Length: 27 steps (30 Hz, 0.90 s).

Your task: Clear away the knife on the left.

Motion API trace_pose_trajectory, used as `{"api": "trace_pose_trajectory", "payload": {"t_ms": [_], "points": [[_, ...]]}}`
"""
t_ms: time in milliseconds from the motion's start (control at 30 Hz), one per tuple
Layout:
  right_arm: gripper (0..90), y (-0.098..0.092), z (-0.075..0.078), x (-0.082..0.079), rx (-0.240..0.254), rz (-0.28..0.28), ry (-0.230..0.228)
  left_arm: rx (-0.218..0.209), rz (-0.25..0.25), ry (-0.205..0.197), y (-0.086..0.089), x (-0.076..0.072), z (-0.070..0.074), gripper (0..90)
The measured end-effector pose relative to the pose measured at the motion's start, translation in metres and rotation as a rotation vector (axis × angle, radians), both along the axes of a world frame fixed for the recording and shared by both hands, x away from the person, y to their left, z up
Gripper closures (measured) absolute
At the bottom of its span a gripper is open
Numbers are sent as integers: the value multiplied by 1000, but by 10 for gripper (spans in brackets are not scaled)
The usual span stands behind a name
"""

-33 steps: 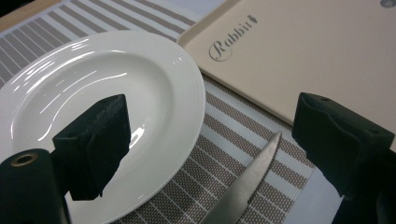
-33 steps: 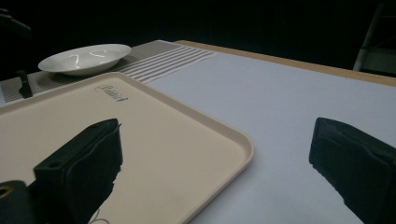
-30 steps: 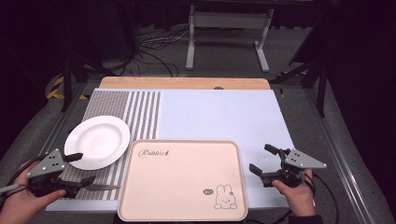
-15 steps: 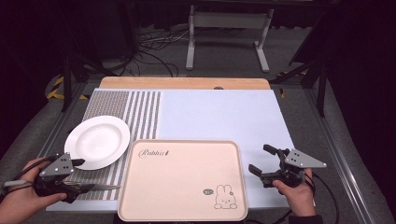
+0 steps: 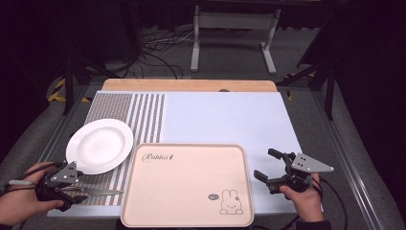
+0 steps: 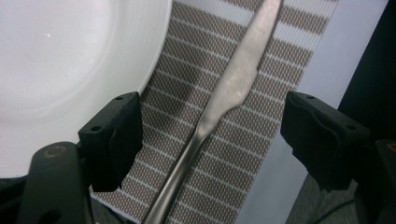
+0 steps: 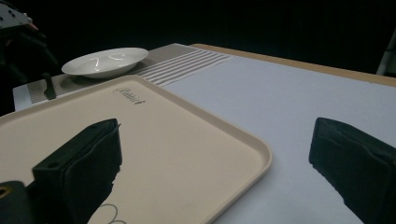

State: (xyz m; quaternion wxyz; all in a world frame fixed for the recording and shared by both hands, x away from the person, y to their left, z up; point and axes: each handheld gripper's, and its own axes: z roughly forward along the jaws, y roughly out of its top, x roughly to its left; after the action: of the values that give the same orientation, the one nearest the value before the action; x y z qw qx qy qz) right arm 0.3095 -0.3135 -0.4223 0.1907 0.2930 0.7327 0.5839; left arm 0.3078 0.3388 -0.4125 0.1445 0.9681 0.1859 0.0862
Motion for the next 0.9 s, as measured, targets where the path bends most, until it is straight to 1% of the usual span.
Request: {"api": "trace_pose_trajectory", "payload": {"t_ms": [33, 67, 133, 167, 233, 267, 300, 333, 367, 433, 467, 533, 600, 633, 667, 700, 733, 800, 900], "points": [[31, 0, 0, 0, 1, 3, 0, 23, 1, 12, 0, 1, 0, 230], [31, 0, 0, 0, 1, 3, 0, 23, 1, 12, 0, 1, 0, 235], [31, 1, 0, -1, 1, 15, -3, 57, -15, 33, 0, 5, -1, 241], [31, 2, 0, -1, -2, 25, -3, 66, -20, 44, 0, 7, -1, 246], [31, 2, 0, -1, -4, 25, -4, 96, -33, 49, 0, 11, -3, 258], [31, 3, 0, -1, -5, 26, -4, 114, -34, 66, 0, 13, -4, 267], [31, 2, 0, -1, -5, 27, -5, 129, -47, 67, 0, 15, -5, 272], [32, 2, 1, -1, -4, 27, -5, 133, -46, 65, 1, 17, -6, 269], [32, 2, 1, -1, -5, 29, -4, 137, -45, 72, 1, 19, -6, 272], [33, 2, 1, -1, -6, 31, -4, 135, -66, 84, 3, 22, -8, 290], [36, 1, 1, -1, -2, 27, -8, 141, -65, 91, 3, 22, -9, 294], [38, 0, 1, -1, 2, 26, -17, 173, -89, 111, 4, 25, -11, 314], [39, 0, 2, -2, 7, 23, -25, 200, -100, 123, 4, 26, -13, 353], [40, -1, 2, -2, 9, 24, -28, 206, -108, 125, 4, 26, -13, 366], [41, -1, 2, -2, 10, 21, -29, 215, -121, 135, 3, 27, -13, 382], [40, -1, 3, -2, 12, 21, -29, 224, -124, 129, 2, 28, -13, 388], [41, -2, 3, -2, 14, 23, -30, 238, -130, 135, 1, 28, -13, 396], [44, -2, 3, -3, 15, 24, -41, 261, -145, 132, 0, 30, -13, 431], [47, -2, 3, -3, 20, 19, -45, 280, -171, 140, -1, 32, -13, 483]]}}
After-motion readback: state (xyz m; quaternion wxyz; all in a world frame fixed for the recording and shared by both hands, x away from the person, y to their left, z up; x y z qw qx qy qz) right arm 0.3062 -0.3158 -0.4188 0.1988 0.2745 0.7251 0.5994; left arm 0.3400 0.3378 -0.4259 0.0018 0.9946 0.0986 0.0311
